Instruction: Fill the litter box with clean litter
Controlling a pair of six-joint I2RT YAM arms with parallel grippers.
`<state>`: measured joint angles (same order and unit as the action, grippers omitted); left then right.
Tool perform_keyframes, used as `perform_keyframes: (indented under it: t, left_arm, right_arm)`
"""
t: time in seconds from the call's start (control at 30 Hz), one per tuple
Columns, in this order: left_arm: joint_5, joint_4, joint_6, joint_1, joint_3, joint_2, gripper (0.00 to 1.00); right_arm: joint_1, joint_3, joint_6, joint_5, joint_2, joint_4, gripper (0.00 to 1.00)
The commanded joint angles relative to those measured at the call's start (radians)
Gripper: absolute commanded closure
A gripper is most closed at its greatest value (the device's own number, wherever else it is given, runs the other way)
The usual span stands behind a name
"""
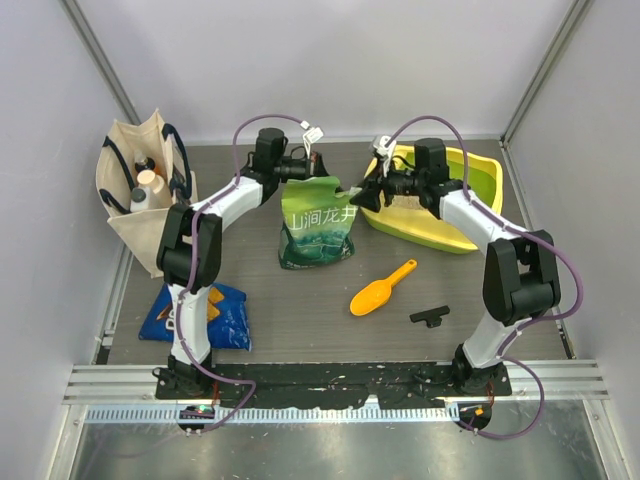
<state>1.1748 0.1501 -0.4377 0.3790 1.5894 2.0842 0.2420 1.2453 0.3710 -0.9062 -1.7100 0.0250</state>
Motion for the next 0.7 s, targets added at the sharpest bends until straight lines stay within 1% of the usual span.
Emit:
perform_keyframes:
  t: [0.0, 0.07, 0.17, 0.33, 0.37, 0.5, 0.6, 0.67]
  left_arm:
    - [0.043, 0.043, -0.009, 0.004, 0.003, -0.039, 1.0]
    - [0.046, 0.043, -0.009, 0.004, 0.001, -0.041, 1.0]
    - [0.055, 0.043, -0.01, 0.001, 0.0, -0.039, 1.0]
    - [0.068, 0.043, -0.022, 0.001, 0.0, -0.036, 1.0]
    - [0.071, 0.043, -0.025, 0.001, -0.002, -0.036, 1.0]
    - [0.085, 0.042, -0.032, 0.001, -0.017, -0.039, 1.0]
    - [0.086, 0.045, -0.039, 0.0, -0.017, -0.039, 1.0]
    - [0.086, 0.046, -0.042, 0.001, -0.016, -0.041, 1.0]
  right_arm:
    - [-0.026, 0.009, 0.042, -0.002, 0.056, -0.001, 0.41]
    - [-0.036, 0.02, 0.08, -0.058, 0.049, 0.039, 0.38]
    - [-0.041, 0.039, 0.118, -0.127, 0.02, 0.061, 0.37]
    - [-0.038, 0.141, 0.1, -0.249, -0.072, 0.081, 0.37]
    - [-0.038, 0.155, 0.091, -0.279, -0.088, 0.081, 0.33]
    - [-0.026, 0.183, 0.068, -0.316, -0.122, 0.056, 0.3]
    - [-0.018, 0.18, 0.063, -0.333, -0.132, 0.05, 0.3]
    - [-0.013, 0.177, 0.063, -0.338, -0.137, 0.053, 0.33]
